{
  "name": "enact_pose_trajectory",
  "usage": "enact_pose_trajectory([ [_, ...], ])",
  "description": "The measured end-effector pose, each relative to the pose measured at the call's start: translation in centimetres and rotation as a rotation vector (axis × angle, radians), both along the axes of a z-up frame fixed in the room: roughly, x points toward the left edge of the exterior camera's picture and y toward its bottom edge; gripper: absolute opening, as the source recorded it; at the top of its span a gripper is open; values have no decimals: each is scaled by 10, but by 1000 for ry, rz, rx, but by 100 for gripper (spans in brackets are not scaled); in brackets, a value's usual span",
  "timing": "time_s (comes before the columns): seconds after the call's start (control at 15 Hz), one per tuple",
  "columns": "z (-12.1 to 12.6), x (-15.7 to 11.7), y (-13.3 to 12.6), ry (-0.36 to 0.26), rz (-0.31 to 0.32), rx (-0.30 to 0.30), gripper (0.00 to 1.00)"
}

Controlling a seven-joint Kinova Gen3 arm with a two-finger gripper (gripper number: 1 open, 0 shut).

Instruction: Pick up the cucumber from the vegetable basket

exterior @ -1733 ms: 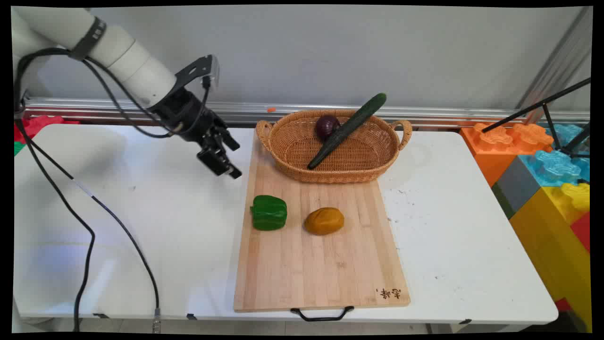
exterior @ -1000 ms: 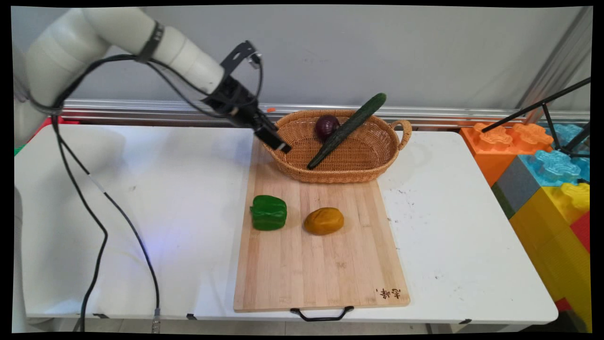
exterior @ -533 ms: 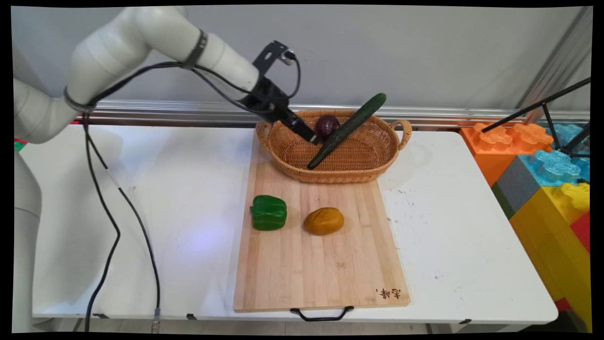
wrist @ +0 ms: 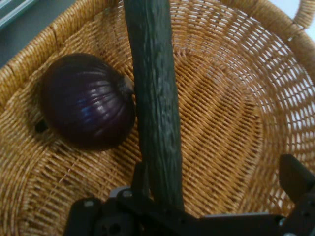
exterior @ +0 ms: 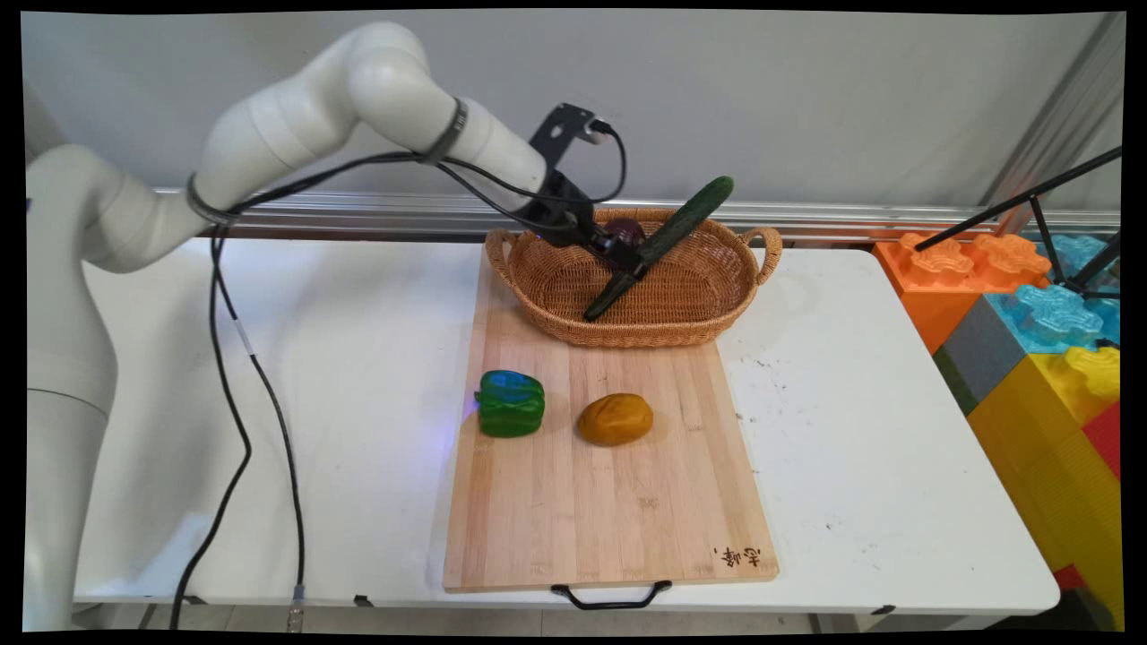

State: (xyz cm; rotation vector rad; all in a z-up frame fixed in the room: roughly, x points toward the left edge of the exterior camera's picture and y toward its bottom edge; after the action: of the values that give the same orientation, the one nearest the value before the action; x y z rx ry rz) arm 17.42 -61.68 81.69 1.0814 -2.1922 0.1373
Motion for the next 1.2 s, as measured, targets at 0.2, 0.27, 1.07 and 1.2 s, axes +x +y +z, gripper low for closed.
enact_pose_trajectory([
  [0.2,-14,-11,-8,-7,28,12,100],
  [0.27,-20,-14,-11,-10,37,18,100],
  [1.07,-55,-35,-17,-48,57,-14,0],
  [1.2,-57,-38,-17,-48,59,-30,0],
])
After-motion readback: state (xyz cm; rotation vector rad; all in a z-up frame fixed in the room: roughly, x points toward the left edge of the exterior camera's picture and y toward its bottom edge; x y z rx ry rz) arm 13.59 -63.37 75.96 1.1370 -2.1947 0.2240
